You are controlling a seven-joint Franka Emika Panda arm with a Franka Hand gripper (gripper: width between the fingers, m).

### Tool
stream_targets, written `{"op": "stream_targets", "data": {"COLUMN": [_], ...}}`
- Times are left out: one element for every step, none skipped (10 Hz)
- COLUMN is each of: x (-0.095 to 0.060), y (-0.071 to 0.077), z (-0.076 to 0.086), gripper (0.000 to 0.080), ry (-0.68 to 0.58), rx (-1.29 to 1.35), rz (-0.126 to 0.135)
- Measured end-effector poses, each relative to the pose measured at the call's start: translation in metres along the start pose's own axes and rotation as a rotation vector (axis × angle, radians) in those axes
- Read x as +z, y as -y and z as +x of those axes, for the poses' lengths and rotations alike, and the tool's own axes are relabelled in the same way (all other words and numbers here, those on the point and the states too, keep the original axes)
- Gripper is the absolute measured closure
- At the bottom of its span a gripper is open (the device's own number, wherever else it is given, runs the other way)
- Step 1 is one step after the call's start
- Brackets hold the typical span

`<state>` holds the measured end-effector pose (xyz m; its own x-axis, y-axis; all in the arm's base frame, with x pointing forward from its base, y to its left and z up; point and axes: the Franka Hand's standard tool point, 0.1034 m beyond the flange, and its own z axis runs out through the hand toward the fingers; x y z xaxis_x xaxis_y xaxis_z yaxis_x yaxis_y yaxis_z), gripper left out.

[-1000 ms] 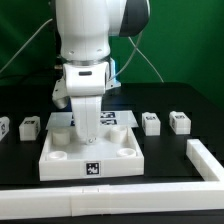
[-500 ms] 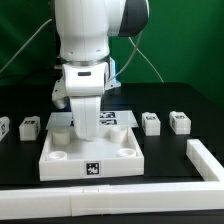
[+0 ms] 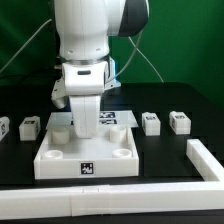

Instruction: Assemble one leg

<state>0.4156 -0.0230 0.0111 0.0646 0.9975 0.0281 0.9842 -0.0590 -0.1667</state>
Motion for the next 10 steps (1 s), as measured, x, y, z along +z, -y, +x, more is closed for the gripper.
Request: {"op": "stream_targets", "data": {"x": [0.000,0.000,0.000,0.000,-0.002,-0.003,-0.003,-0.003,-0.004,-0.005], "y": [0.000,0.000,0.000,-0.001,-0.005,-0.010,-0.020,-0.028,-0.035,-0.042], "z": [0.000,0.000,0.000,0.001,0.007,0.016,0.026,0.034,0.042,0.050], "gripper": [0.0722,0.0722,0.0722,0.0722,0.0722,0.0722,0.0722,0.0722,0.0722,0.0722], "ry": [0.000,0.000,0.000,0.000,0.001,-0.001,-0.007,-0.013,-0.018,-0.024], "rx": [0.000,0.000,0.000,-0.001,-0.008,-0.016,-0.023,-0.030,-0.030,-0.037], "rz": [0.000,-0.001,-0.001,-0.002,-0.008,-0.013,-0.021,-0.029,-0.038,-0.045]}}
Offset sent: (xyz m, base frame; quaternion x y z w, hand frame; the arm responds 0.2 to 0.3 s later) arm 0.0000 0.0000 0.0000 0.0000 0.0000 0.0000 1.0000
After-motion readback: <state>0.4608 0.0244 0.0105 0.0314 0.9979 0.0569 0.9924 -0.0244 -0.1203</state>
